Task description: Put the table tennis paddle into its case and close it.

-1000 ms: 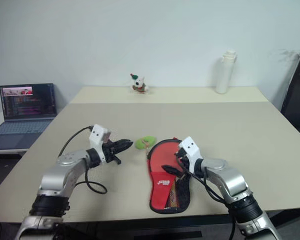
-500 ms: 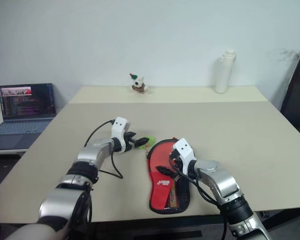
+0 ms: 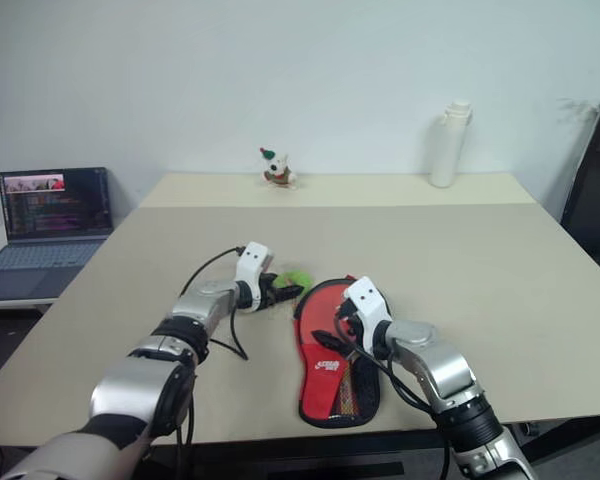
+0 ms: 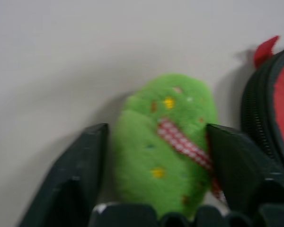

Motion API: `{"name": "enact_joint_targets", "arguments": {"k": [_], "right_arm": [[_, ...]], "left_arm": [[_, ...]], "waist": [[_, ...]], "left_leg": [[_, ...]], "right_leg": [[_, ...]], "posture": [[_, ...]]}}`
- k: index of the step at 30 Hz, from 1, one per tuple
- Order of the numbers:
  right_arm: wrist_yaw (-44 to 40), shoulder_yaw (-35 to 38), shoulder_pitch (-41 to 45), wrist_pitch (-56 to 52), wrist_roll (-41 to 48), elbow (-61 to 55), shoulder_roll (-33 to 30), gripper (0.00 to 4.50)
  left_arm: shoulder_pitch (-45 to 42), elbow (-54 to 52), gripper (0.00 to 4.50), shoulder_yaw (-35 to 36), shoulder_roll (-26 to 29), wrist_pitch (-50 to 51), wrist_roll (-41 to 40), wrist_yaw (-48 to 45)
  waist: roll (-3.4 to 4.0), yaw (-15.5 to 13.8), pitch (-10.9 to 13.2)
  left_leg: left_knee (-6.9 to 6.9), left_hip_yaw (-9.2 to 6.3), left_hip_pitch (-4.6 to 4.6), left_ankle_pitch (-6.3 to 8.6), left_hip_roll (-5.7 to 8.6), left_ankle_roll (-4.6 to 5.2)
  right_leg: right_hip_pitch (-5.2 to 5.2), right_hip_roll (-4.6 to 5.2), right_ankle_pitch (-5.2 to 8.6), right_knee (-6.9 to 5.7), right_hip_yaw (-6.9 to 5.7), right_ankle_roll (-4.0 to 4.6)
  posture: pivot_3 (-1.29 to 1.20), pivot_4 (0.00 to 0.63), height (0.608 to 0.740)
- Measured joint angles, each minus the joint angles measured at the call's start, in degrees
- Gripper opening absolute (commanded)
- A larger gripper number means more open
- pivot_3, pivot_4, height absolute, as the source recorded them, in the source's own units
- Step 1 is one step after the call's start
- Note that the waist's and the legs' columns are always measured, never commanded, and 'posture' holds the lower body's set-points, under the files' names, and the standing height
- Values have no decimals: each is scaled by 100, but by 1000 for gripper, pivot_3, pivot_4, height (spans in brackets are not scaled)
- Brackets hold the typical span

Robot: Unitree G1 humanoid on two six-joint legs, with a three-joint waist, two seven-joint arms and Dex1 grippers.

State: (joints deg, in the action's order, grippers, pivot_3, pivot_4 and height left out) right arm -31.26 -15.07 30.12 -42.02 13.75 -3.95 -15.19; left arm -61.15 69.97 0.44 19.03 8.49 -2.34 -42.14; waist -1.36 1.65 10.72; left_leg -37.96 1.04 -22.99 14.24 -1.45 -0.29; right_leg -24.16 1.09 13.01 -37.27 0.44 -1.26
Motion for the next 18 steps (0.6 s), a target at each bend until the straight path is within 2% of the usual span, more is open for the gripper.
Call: {"name": "enact_joint_targets", "arguments": {"k": [7, 13, 18], "right_arm": [[43, -31, 85, 110, -219, 230, 91, 4500], [5, -336, 187, 502, -676, 635, 57, 4500], [-90, -404, 179, 560, -755, 628, -33, 4500]], "left_arm": [[144, -182, 64, 6, -30, -12, -6, -211], [171, -249, 27, -4, 3, -35, 27, -200], [-129, 69, 27, -223, 176, -178, 399, -19]], "waist": [[-6, 13, -5], [-10, 19, -7], [-22, 17, -14]], "left_leg": [[-1, 9, 18, 0, 0, 0], [-3, 39, 28, 0, 0, 0], [-3, 42, 28, 0, 0, 0]], "right_leg": [[1, -1, 13, -28, 11, -21], [-1, -2, 14, -43, 22, -21], [-1, -3, 14, -45, 23, -21]], "posture": [[0, 150, 740], [0, 150, 740], [0, 150, 740]]}}
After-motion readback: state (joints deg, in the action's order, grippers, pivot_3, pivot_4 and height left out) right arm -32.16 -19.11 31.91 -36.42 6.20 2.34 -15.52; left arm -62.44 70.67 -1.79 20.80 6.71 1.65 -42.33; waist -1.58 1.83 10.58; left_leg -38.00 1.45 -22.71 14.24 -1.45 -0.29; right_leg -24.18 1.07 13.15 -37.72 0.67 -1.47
